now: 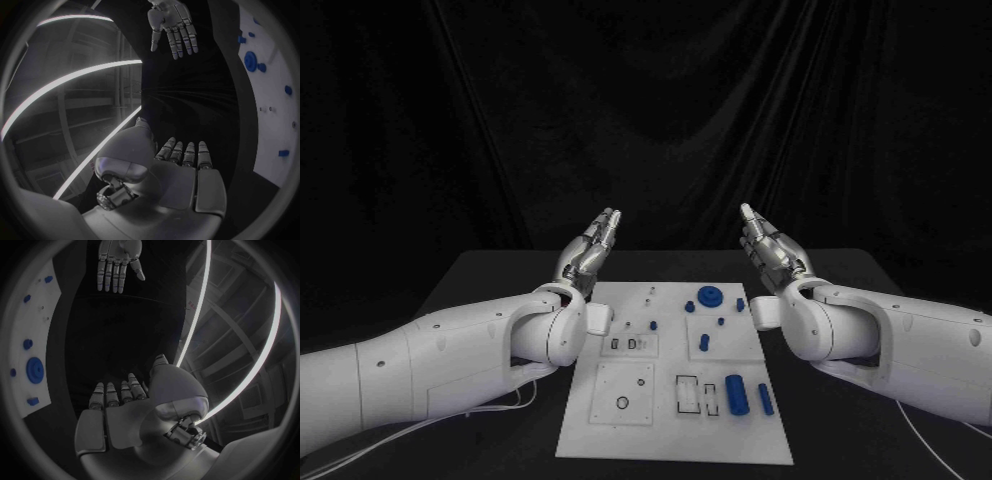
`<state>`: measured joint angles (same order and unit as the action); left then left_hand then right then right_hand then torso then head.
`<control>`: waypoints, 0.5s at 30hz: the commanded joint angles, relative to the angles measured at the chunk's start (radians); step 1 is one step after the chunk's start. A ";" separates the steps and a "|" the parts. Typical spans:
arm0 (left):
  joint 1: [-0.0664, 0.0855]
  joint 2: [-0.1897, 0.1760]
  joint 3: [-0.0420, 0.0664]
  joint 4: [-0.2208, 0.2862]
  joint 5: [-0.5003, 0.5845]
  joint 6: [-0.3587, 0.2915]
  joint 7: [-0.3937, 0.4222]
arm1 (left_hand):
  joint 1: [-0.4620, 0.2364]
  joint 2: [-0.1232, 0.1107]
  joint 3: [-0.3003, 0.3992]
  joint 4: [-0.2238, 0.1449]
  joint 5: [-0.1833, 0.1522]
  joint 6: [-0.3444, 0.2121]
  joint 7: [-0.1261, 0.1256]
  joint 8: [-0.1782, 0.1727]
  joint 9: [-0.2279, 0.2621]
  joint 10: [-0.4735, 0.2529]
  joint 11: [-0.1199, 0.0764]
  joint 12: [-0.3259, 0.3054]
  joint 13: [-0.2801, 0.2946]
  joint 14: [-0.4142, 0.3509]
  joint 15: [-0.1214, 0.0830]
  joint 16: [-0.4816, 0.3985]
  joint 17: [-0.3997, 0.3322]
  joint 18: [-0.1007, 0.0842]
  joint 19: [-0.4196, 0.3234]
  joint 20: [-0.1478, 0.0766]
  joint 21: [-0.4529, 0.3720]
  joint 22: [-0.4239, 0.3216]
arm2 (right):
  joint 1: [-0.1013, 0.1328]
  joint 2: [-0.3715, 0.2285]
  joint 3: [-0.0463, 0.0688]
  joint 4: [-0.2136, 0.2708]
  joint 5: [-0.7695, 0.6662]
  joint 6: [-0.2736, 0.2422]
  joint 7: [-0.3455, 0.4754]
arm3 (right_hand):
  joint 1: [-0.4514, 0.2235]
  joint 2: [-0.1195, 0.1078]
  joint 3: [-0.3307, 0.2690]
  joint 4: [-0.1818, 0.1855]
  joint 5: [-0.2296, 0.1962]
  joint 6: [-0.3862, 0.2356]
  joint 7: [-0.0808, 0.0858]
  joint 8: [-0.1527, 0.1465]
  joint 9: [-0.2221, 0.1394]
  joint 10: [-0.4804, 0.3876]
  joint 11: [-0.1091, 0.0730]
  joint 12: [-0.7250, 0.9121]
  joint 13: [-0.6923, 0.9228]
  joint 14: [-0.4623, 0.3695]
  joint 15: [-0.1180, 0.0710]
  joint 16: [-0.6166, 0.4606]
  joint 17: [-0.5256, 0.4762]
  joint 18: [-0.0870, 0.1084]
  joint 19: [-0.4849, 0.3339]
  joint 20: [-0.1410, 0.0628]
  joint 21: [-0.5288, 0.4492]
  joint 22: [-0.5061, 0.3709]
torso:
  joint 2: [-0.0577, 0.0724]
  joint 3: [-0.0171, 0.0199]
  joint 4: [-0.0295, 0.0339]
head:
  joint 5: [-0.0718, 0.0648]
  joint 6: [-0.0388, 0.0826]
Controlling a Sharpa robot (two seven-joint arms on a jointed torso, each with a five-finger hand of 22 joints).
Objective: Assemble the parts on the task board
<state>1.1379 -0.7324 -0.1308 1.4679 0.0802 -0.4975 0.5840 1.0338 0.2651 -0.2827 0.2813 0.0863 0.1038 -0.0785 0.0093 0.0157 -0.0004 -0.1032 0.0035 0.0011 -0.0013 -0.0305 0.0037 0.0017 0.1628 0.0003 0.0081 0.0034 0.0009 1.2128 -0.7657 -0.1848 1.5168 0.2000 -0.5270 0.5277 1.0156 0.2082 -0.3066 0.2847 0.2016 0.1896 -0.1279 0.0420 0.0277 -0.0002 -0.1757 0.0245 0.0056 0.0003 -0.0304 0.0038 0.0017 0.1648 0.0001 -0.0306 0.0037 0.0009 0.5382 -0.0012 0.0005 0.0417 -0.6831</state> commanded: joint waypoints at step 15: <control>0.067 0.038 -0.080 -0.072 0.158 0.455 0.200 | 0.060 0.013 -0.014 0.009 0.014 0.000 -0.013 0.007 0.001 0.000 -0.010 -0.004 -0.001 0.001 -0.069 -0.004 -0.002 0.018 0.000 0.019 -0.003 -0.001 | 0.025 0.003 -0.023 -0.009 0.129 0.167 0.026 | 0.026 0.012 -0.013 0.005 0.008 0.025 0.039 0.013 0.003 0.002 0.048 0.018 0.004 0.000 -0.111 -0.004 -0.002 0.013 0.000 0.011 -0.004 -0.001 | 0.000 -0.0001 0.0002 | 0.000 0.000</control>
<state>1.2013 -0.6984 -0.2118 1.3923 0.1971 -0.1184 0.6638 1.0839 0.2816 -0.2978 0.2909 0.0966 0.1014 -0.0890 0.0135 0.0166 -0.0002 -0.1108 0.0035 0.0010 -0.0013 -0.0303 0.0037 0.0009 0.1627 0.0000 0.0236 0.0034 0.0010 1.2362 -0.7649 -0.2080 1.5052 0.3122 -0.3856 0.5373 1.0386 0.2120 -0.3148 0.2874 0.2048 0.2135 -0.0930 0.0513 0.0302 0.0018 -0.1330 0.0381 0.0089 0.0003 -0.0304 0.0038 0.0016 0.1646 0.0000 -0.0239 0.0036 0.0011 0.5380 -0.0013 0.0007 0.0411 -0.6882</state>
